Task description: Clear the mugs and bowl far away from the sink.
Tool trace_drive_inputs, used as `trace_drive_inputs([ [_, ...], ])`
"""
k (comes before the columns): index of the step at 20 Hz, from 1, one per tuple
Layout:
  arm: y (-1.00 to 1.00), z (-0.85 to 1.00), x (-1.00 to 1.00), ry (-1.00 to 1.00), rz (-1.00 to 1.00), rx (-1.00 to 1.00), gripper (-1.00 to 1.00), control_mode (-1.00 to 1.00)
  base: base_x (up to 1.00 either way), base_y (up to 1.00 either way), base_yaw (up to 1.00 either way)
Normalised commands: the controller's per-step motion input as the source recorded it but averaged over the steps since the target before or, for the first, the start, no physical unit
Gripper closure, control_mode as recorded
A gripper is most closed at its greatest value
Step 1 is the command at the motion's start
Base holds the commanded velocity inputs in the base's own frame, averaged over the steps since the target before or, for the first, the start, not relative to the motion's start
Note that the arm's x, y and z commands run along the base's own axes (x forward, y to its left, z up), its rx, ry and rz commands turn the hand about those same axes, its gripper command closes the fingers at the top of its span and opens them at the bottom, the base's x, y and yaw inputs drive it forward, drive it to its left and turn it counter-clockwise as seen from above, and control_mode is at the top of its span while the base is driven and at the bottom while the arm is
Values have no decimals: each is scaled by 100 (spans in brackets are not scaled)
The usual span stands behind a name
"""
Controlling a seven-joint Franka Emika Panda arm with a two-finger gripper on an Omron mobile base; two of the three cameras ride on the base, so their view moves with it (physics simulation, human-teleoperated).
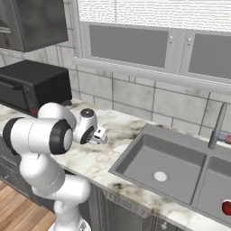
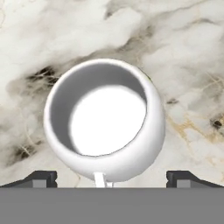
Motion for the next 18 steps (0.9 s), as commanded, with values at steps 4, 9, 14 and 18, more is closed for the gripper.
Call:
trace_drive_inputs([
  [4,26,0,10,0,0,-3,-100,-100,0,0,0],
  [9,-21,-4,0,-3,1,0,-100,-100,0,0,0],
  [14,-17,0,0,-2,1,1,-100,-100,0,0,0],
  [18,0,0,0,0,0,0,-100,-100,0,0,0],
])
